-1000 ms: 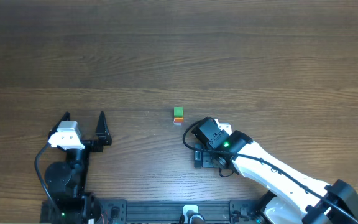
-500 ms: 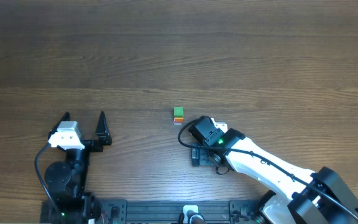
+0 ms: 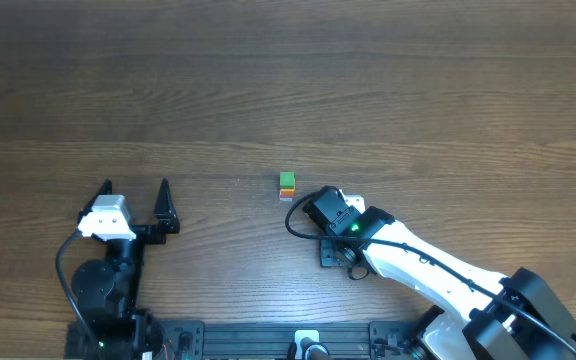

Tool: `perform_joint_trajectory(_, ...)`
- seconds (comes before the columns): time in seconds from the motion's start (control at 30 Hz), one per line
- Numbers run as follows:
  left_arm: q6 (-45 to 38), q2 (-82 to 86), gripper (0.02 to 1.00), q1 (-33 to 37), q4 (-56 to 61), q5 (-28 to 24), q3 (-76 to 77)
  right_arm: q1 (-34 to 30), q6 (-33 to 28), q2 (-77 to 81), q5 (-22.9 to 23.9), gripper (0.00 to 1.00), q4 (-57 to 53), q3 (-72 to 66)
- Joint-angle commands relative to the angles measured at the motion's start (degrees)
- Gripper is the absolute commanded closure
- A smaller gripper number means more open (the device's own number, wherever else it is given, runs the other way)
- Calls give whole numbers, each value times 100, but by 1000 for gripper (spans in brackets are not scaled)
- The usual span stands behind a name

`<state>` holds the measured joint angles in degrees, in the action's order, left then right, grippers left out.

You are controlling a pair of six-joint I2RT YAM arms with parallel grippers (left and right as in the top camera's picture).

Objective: Stack Cubes

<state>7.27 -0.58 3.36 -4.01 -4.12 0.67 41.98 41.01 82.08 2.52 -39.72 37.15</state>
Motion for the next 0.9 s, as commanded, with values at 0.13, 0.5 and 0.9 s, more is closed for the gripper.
perform_joint_trajectory(0.13,-85,42,18,31,-2,-35,-33,-37,-42,33,122,590,15,-52)
perform_joint_trajectory(0.5,-85,42,18,31,-2,-35,-33,-37,-39,33,162,667,13,-52)
perform_joint_trajectory(0.9,-85,42,20,31,-2,-35,-33,-37,144,33,162,814,-13,13)
